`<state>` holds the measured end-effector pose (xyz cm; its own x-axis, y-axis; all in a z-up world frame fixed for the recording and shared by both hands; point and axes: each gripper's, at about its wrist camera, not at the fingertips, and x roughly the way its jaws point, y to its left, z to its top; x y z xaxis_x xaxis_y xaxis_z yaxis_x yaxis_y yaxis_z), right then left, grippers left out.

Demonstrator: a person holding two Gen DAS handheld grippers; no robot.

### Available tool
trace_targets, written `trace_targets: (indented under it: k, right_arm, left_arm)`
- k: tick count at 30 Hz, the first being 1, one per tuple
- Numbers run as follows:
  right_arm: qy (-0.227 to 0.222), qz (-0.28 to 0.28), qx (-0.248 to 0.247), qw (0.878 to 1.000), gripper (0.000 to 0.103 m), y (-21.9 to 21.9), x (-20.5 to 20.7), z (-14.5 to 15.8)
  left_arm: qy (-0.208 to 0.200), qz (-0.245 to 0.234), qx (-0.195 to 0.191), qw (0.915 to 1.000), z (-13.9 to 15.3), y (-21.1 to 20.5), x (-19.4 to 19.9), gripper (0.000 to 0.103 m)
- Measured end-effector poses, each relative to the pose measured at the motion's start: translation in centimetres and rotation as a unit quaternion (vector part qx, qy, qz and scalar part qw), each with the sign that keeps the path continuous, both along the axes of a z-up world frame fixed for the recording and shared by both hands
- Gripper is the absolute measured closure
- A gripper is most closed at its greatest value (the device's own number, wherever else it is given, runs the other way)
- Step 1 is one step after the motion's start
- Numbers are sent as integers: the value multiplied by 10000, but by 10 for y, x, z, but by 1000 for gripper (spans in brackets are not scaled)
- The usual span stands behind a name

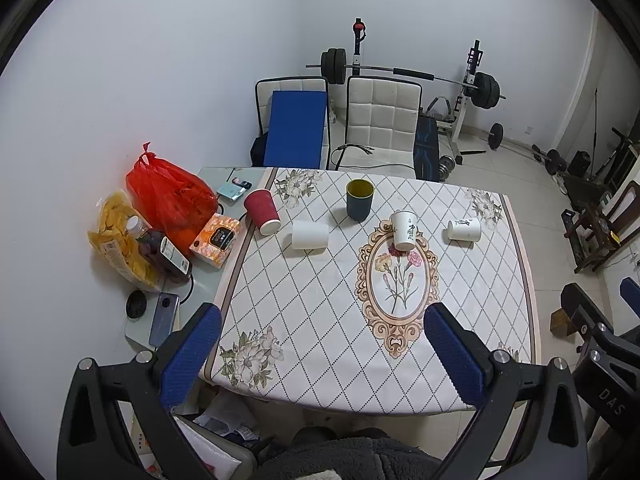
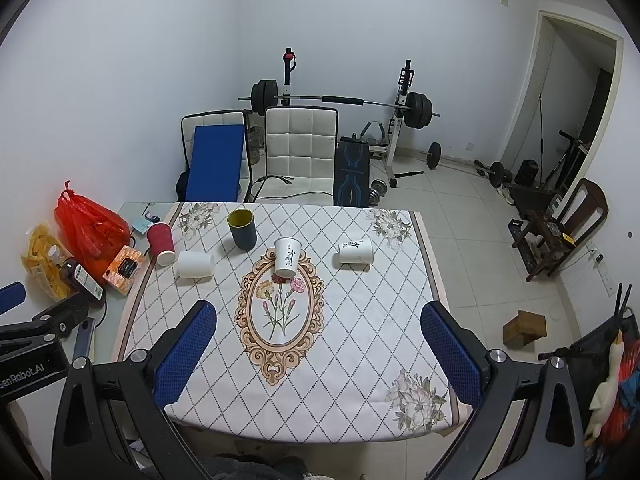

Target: Flip cup upside down

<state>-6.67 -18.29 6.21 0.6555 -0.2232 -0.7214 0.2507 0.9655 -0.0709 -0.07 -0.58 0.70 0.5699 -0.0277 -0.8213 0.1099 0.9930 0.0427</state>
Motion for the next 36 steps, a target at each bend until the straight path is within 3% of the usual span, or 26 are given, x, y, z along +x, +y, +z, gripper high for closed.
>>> trace_targets:
  k: [36]
  right_arm:
    - [0,-42,62,10000,0,-4,2,6]
  left_arm:
    - [25,-28,-21,10000,0,-6,0,0]
